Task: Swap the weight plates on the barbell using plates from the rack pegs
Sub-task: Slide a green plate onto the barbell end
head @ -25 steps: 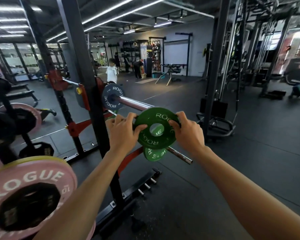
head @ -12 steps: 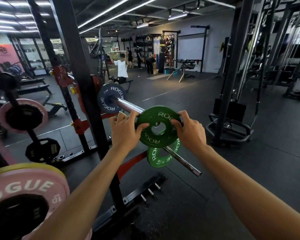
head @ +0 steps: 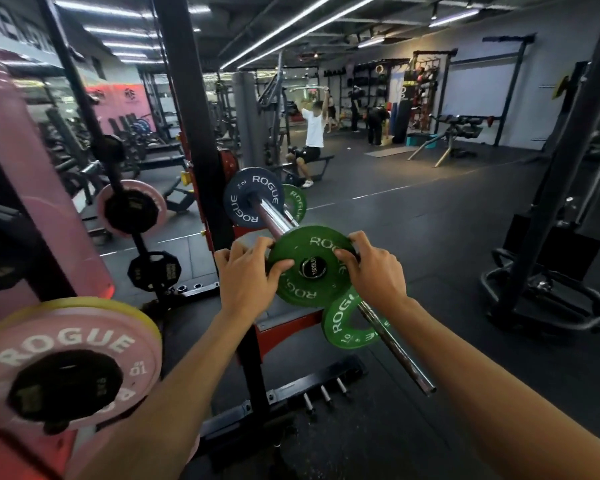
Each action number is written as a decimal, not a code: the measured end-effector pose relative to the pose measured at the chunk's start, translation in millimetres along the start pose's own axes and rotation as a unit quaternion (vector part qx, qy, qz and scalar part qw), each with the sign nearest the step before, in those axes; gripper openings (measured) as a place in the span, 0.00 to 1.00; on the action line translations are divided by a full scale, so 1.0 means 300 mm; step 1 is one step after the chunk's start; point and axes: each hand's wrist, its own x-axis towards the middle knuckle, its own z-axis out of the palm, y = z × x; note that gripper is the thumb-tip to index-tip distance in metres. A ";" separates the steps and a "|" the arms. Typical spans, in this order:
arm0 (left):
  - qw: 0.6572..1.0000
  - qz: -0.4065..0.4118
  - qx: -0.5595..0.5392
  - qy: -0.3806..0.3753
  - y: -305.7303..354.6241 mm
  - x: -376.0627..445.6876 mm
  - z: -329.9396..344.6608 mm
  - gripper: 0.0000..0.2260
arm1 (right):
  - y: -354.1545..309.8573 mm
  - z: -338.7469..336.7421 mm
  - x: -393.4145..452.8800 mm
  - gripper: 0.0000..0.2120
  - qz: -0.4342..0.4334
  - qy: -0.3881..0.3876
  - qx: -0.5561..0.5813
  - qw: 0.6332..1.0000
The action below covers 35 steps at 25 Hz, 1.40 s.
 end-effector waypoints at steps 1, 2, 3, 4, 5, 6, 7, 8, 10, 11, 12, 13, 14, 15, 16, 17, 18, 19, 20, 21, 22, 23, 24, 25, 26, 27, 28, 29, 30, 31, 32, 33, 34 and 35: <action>1.000 -0.001 0.007 0.009 0.008 -0.007 0.002 0.21 | 0.016 0.010 0.009 0.18 -0.011 -0.002 0.009 1.000; 1.000 0.003 0.016 0.021 0.018 -0.016 0.003 0.21 | 0.031 0.018 0.015 0.18 -0.021 -0.001 0.019 1.000; 0.999 0.005 0.029 0.031 0.028 -0.023 0.005 0.20 | 0.047 0.029 0.022 0.18 -0.033 0.000 0.029 0.999; 0.998 0.003 0.040 0.041 0.037 -0.026 0.006 0.20 | 0.062 0.040 0.029 0.18 -0.044 0.003 0.037 0.998; 0.998 -0.001 0.050 0.048 0.043 -0.028 0.006 0.20 | 0.072 0.051 0.038 0.18 -0.055 0.004 0.045 0.997; 0.997 -0.007 0.061 0.052 0.048 -0.029 0.004 0.19 | 0.078 0.062 0.048 0.18 -0.062 0.002 0.053 0.997; 0.996 -0.014 0.071 0.053 0.055 -0.030 0.003 0.19 | 0.083 0.073 0.060 0.17 -0.067 -0.002 0.062 0.996; 0.995 -0.024 0.080 0.050 0.061 -0.028 0.003 0.19 | 0.088 0.083 0.073 0.17 -0.070 -0.008 0.071 0.995; 0.994 -0.042 0.089 0.041 0.072 -0.022 0.003 0.19 | 0.092 0.101 0.098 0.17 -0.068 -0.023 0.083 0.994; 0.994 -0.053 0.093 0.036 0.077 -0.020 0.001 0.19 | 0.095 0.107 0.108 0.17 -0.071 -0.030 0.085 0.993; 0.993 -0.064 0.098 0.030 0.082 -0.022 0.000 0.20 | 0.100 0.111 0.116 0.18 -0.080 -0.035 0.085 0.993; 0.991 -0.074 0.109 0.023 0.086 -0.025 -0.001 0.21 | 0.104 0.112 0.122 0.19 -0.091 -0.036 0.082 0.992; 0.989 -0.082 0.124 0.019 0.087 -0.029 -0.005 0.23 | 0.109 0.110 0.127 0.19 -0.104 -0.034 0.080 0.991; 0.986 -0.090 0.140 0.019 0.086 -0.031 -0.011 0.26 | 0.114 0.104 0.131 0.20 -0.116 -0.027 0.079 0.990; 0.983 -0.093 0.154 0.028 0.085 -0.036 -0.021 0.28 | 0.120 0.098 0.132 0.21 -0.126 -0.018 0.076 0.989; 0.981 -0.091 0.164 0.044 0.085 -0.040 -0.032 0.30 | 0.127 0.091 0.132 0.22 -0.133 -0.009 0.072 0.988; 0.979 -0.087 0.173 0.060 0.087 -0.041 -0.044 0.30 | 0.133 0.083 0.134 0.25 -0.136 -0.002 0.068 0.988; 0.977 -0.084 0.183 0.067 0.093 -0.041 -0.055 0.31 | 0.139 0.075 0.139 0.26 -0.137 0.003 0.067 0.988; 0.976 -0.084 0.192 0.063 0.099 -0.037 -0.065 0.31 | 0.145 0.071 0.144 0.27 -0.137 0.006 0.069 0.988; 0.975 -0.087 0.199 0.054 0.105 -0.034 -0.071 0.31 | 0.151 0.070 0.149 0.28 -0.138 0.008 0.071 0.988; 0.974 -0.092 0.203 0.044 0.109 -0.032 -0.072 0.32 | 0.155 0.071 0.152 0.29 -0.139 0.008 0.073 0.988; 0.973 -0.099 0.206 0.036 0.113 -0.031 -0.070 0.32 | 0.158 0.073 0.153 0.29 -0.139 0.005 0.074 0.988; 0.972 -0.105 0.208 0.030 0.116 -0.028 -0.065 0.33 | 0.161 0.076 0.156 0.30 -0.139 0.001 0.073 0.988; 0.972 -0.110 0.208 0.023 0.117 -0.024 -0.057 0.33 | 0.164 0.082 0.160 0.31 -0.141 -0.005 0.070 0.987; 0.972 -0.113 0.207 0.018 0.115 -0.022 -0.048 0.33 | 0.166 0.091 0.162 0.32 -0.145 -0.012 0.069 0.987; 0.972 -0.116 0.204 0.016 0.110 -0.024 -0.037 0.33 | 0.167 0.101 0.165 0.32 -0.148 -0.019 0.069 0.986; 0.973 -0.117 0.199 0.017 0.101 -0.023 -0.023 0.33 | 0.169 0.114 0.172 0.33 -0.150 -0.026 0.071 0.986; 0.974 -0.118 0.195 0.021 0.089 -0.020 -0.010 0.33 | 0.171 0.131 0.182 0.33 -0.150 -0.030 0.073 0.985; 0.974 -0.116 0.193 0.026 0.074 -0.015 0.003 0.33 | 0.173 0.150 0.192 0.33 -0.150 -0.033 0.075 0.985; 0.974 -0.114 0.193 0.031 0.057 -0.006 0.017 0.33 | 0.174 0.171 0.204 0.33 -0.147 -0.035 0.076 0.986; 0.974 -0.115 0.194 0.034 0.037 0.004 0.034 0.32 | 0.175 0.193 0.216 0.32 -0.144 -0.036 0.077 0.986; 0.973 -0.118 0.194 0.035 0.016 0.018 0.054 0.32 | 0.177 0.216 0.232 0.32 -0.141 -0.036 0.080 0.986; 0.973 -0.121 0.192 0.034 -0.003 0.032 0.075 0.32 | 0.178 0.238 0.249 0.31 -0.141 -0.033 0.083 0.986; 0.973 -0.124 0.190 0.034 -0.026 0.047 0.095 0.32 | 0.177 0.258 0.266 0.30 -0.142 -0.030 0.085 0.986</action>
